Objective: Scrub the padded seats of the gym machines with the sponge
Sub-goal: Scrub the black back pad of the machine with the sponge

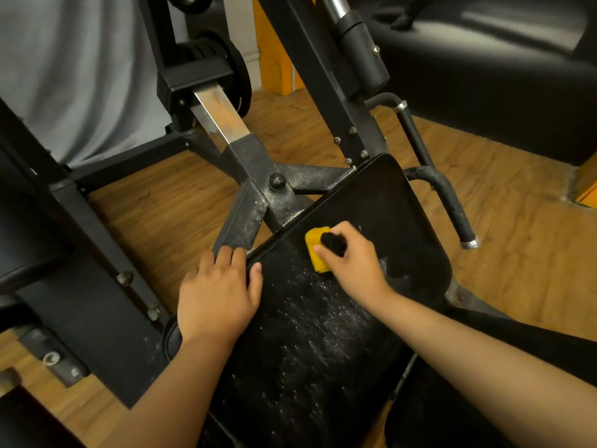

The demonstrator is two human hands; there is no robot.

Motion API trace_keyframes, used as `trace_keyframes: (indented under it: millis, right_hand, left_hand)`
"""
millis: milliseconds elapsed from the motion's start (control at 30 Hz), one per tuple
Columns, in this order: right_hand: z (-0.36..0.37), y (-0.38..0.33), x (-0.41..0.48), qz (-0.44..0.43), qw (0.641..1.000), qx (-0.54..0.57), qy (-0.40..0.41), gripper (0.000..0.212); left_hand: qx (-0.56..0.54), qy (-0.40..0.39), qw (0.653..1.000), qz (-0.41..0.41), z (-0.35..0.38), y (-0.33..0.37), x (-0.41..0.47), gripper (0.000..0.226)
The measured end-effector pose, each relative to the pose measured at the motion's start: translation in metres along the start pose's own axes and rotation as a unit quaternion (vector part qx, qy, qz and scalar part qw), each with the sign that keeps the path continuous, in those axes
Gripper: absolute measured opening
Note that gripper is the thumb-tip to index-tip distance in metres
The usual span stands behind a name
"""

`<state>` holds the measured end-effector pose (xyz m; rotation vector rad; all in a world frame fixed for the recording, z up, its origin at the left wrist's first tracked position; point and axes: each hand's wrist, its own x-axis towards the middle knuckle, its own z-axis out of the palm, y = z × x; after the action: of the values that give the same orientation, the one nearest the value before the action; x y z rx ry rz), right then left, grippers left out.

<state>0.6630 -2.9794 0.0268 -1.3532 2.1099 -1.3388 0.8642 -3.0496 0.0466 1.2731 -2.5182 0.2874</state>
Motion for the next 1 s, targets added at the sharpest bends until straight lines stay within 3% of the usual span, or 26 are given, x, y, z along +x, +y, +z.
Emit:
trace_keyframes:
  millis: [200, 333, 633, 767, 1000]
  right_hand:
    - [0.009, -0.007, -0.019, -0.056, 0.997, -0.013, -0.058, 0.024]
    - [-0.006, 0.009, -0.002, -0.045, 0.998, -0.025, -0.029, 0.02]
    - [-0.057, 0.077, 0.037, 0.149, 0.979, -0.074, 0.12, 0.018]
    - [-0.049, 0.068, 0.026, 0.14, 0.984, -0.049, 0.094, 0.018]
    - [-0.008, 0.019, -0.027, 0.025, 0.999, -0.03, -0.033, 0.023]
  left_hand:
    - [0.008, 0.007, 1.0, 0.002, -0.001, 0.001, -0.001, 0.038]
    - [0.009, 0.002, 1.0, 0.001, -0.001, 0.0, 0.0, 0.04]
    - [0.006, 0.0, 1.0, -0.005, 0.0, 0.001, -0.001, 0.042]
    - [0.008, 0.005, 1.0, -0.004, 0.001, 0.001, -0.001, 0.04]
    - [0.012, 0.001, 1.0, -0.002, 0.001, 0.0, -0.001, 0.039]
